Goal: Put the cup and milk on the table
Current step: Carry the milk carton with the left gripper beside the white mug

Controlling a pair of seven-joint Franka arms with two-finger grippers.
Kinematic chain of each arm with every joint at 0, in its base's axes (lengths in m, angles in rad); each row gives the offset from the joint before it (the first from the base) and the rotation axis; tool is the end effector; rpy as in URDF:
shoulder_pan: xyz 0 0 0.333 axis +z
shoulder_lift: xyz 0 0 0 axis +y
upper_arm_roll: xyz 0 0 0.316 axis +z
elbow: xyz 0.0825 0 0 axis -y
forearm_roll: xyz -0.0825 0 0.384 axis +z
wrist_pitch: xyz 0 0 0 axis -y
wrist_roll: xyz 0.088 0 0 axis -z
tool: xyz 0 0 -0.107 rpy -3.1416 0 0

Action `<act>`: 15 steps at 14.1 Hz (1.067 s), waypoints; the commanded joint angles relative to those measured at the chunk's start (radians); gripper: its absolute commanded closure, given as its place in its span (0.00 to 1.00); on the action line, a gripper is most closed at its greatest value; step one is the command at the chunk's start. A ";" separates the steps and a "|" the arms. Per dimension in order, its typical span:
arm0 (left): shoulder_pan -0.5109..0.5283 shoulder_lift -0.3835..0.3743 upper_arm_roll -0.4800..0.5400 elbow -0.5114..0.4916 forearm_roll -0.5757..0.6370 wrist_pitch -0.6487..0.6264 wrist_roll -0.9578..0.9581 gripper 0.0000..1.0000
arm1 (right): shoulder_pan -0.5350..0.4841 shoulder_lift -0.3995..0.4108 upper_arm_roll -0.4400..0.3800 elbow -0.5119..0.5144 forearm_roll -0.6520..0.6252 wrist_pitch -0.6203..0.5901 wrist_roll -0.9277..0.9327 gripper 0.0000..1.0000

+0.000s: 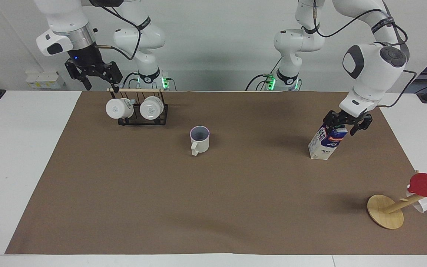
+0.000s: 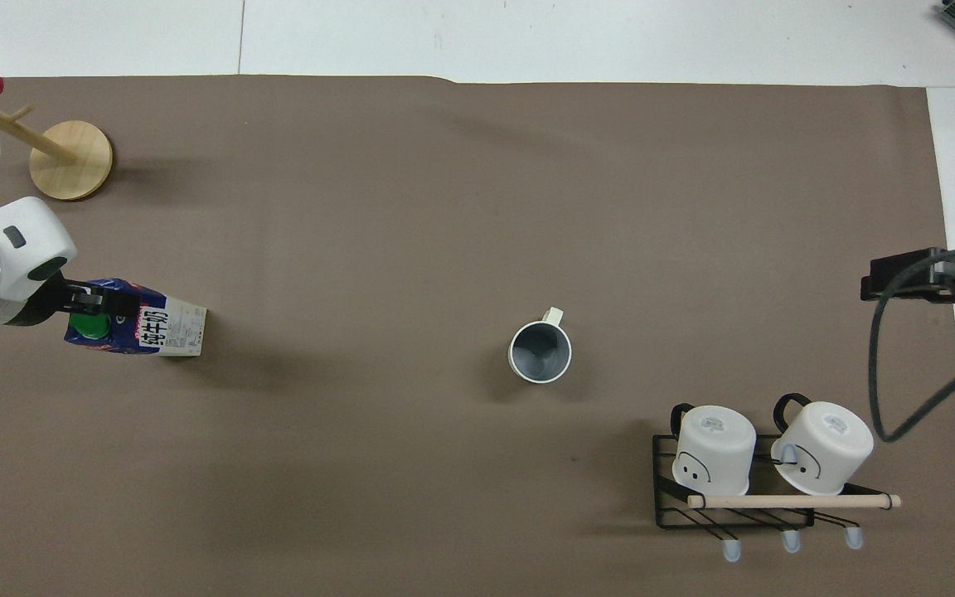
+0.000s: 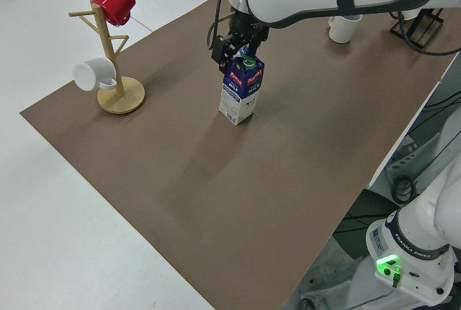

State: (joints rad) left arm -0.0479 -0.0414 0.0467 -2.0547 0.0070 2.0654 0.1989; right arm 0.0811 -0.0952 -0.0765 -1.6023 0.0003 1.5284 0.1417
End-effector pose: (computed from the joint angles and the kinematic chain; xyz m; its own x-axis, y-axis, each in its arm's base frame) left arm 0.5452 -0.0001 0.4600 0.9781 -0.2020 0.0501 -0.2015 -0.9794 -0.0146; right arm 0.5204 0.0003 0.6569 0.9904 -0.1365 0.0197 -0.1363 -0.9906 -0.0104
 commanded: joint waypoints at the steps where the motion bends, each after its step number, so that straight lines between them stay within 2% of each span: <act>1: -0.009 -0.009 0.005 -0.025 -0.013 0.033 0.004 0.47 | -0.024 0.037 0.011 0.108 -0.008 -0.118 -0.054 0.00; 2: -0.009 -0.009 0.007 -0.025 -0.012 0.036 0.010 0.66 | -0.023 0.032 0.008 0.105 -0.005 -0.081 -0.054 0.00; 3: -0.010 -0.008 0.007 -0.025 -0.012 0.039 0.010 0.79 | -0.020 0.022 0.006 0.079 -0.008 -0.053 -0.054 0.00; 4: -0.010 -0.008 0.007 -0.024 -0.012 0.038 0.010 0.83 | -0.018 0.016 0.007 0.071 -0.006 -0.051 -0.056 0.00; 7: -0.017 -0.020 -0.005 -0.010 -0.012 0.018 0.001 0.82 | -0.017 -0.009 0.006 0.026 -0.009 -0.050 -0.097 0.00; 15: -0.314 -0.017 -0.005 0.031 -0.012 0.033 -0.366 0.81 | -0.020 -0.014 0.004 0.021 0.007 -0.053 -0.091 0.00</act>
State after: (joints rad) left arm -0.3038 -0.0615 0.0243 -2.0330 0.0014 2.0865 -0.1085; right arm 0.0721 -0.0913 -0.0749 -1.5589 0.0003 1.4653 0.0742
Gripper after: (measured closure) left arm 0.648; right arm 0.000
